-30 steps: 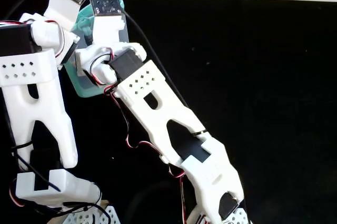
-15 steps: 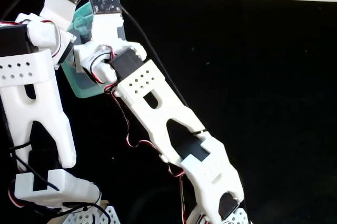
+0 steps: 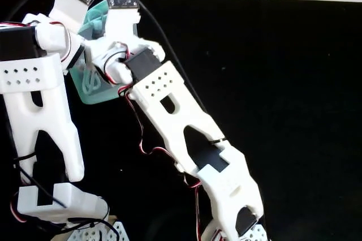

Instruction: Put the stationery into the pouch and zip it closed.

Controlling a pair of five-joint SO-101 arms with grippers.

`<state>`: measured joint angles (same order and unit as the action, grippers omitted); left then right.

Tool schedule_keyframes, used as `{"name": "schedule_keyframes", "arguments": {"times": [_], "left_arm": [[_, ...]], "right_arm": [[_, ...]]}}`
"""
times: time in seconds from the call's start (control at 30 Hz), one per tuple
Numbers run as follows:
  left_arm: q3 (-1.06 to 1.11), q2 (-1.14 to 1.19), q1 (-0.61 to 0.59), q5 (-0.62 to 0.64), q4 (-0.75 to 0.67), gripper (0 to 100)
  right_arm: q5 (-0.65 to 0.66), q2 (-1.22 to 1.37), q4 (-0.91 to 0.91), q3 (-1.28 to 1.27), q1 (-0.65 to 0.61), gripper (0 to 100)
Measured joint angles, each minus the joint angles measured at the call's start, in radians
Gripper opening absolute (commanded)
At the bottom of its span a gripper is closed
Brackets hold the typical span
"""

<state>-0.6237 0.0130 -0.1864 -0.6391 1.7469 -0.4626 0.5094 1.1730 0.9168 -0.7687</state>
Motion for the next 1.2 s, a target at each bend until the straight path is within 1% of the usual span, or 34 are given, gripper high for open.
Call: {"name": "schedule_keyframes", "arguments": {"times": [0.17,0.33,0.53,0.7,0.9,1.2], "left_arm": [[0.025,-0.003,0.008,-0.002,-0.002,1],[0.043,-0.011,0.008,-0.002,-0.002,1],[0.043,-0.011,0.011,-0.005,-0.002,1],[0.043,-0.012,0.026,-0.006,-0.002,1],[0.043,-0.012,0.026,-0.006,0.0,1],[0.041,-0.012,0.041,-0.006,0.0,1]], "right_arm": [[0.0,-0.002,0.057,0.011,0.038,0.5],[0.002,-0.002,0.14,0.049,0.104,0.5],[0.002,-0.002,0.298,0.235,0.204,0.5],[0.003,-0.002,0.396,0.396,0.247,0.5],[0.003,-0.002,0.411,0.451,0.267,0.5],[-0.014,-0.002,0.381,0.451,0.371,0.5]]}}
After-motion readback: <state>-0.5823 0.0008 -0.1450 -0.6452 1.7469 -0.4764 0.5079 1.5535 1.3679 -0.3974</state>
